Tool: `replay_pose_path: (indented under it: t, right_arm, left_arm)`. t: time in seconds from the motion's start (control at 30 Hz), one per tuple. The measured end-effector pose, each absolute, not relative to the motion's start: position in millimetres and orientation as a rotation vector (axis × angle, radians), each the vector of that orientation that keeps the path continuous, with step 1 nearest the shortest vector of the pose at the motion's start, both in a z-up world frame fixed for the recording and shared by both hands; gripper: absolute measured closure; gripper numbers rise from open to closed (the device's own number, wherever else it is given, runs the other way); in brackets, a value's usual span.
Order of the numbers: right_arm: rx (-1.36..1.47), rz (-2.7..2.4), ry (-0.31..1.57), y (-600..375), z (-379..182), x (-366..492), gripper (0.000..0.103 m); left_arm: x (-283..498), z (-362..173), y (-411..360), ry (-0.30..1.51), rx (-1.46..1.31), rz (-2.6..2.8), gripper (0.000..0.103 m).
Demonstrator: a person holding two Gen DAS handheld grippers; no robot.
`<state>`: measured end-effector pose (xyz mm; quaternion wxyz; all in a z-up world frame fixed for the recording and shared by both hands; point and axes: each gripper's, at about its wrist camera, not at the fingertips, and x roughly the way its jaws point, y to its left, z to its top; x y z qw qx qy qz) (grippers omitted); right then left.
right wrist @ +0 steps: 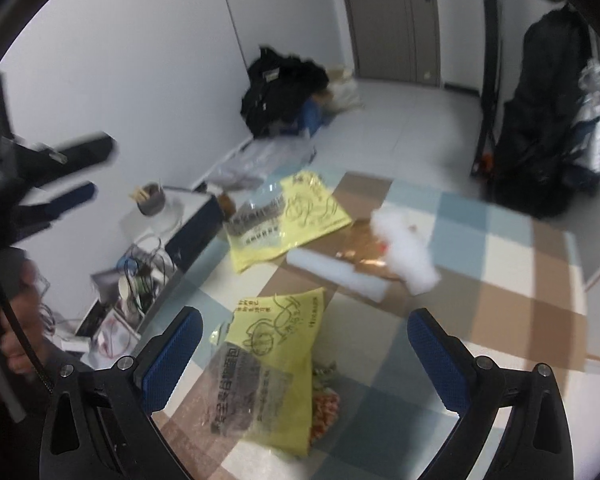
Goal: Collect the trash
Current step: 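Grasp the yellow snack wrapper with the right tool and lift it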
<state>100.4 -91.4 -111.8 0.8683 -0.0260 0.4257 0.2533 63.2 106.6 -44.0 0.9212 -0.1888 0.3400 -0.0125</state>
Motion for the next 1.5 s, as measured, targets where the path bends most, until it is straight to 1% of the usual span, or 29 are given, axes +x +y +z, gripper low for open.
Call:
replay_pose_path:
  t: [0.1, 0.2, 0.3, 0.37, 0.5, 0.57, 0.6, 0.63, 0.67, 0.7, 0.77, 0.8, 0.93, 1.23, 1.5]
  right_arm:
    - [-0.061, 0.533, 0.969, -80, -129, 117, 0.001]
    - [-0.08, 0.527, 1.023, -73, -143, 128, 0.006]
    - [-0.071, 0.516, 1.079, -70, -152, 136, 0.013]
    - [-0.059, 0.533, 1.108, -69, -154, 137, 0.025]
    - [-0.131, 0.547, 1.114, -61, -155, 128, 0.03]
    - [-0.145, 0.568, 1.135, -59, -158, 124, 0.041]
    - [-0.155, 0.567, 1.145, -58, -160, 123, 0.044]
    - [-0.172, 0.56, 1.148, -57, -162, 121, 0.056]
    - [-0.189, 0.547, 1.141, -56, -162, 121, 0.062]
    - [-0.188, 0.546, 1.137, -56, -162, 121, 0.062]
    - [-0.179, 0.549, 1.143, -55, -161, 122, 0.07]
    - [-0.184, 0.545, 1.143, -54, -161, 122, 0.071]
    - [-0.202, 0.54, 1.114, -53, -157, 119, 0.089]
    - [-0.067, 0.503, 0.994, -82, -113, 110, 0.09]
    - [-0.009, 0.45, 0.824, -135, -59, 77, 0.09]
  left_arm:
    - [66, -48, 112, 0.714, -0.398, -0.014, 0.001]
    - [67, -50, 115, 0.72, -0.402, -0.007, 0.001]
    - [68, -51, 119, 0.725, -0.414, -0.011, 0.001]
    - [69, -52, 121, 0.732, -0.418, -0.009, 0.001]
    - [70, -53, 126, 0.743, -0.456, -0.012, 0.001]
    - [70, -53, 128, 0.752, -0.473, -0.015, 0.001]
    - [70, -54, 128, 0.757, -0.483, -0.017, 0.001]
    - [70, -54, 129, 0.76, -0.491, -0.02, 0.001]
    - [69, -54, 130, 0.763, -0.502, -0.024, 0.001]
    - [68, -54, 130, 0.761, -0.507, -0.025, 0.001]
    - [67, -54, 131, 0.757, -0.504, -0.018, 0.001]
    - [67, -54, 131, 0.756, -0.504, -0.012, 0.001]
    - [68, -55, 133, 0.756, -0.511, 0.002, 0.001]
    - [67, -53, 128, 0.743, -0.485, 0.006, 0.001]
    - [65, -59, 107, 0.785, -0.423, -0.041, 0.001]
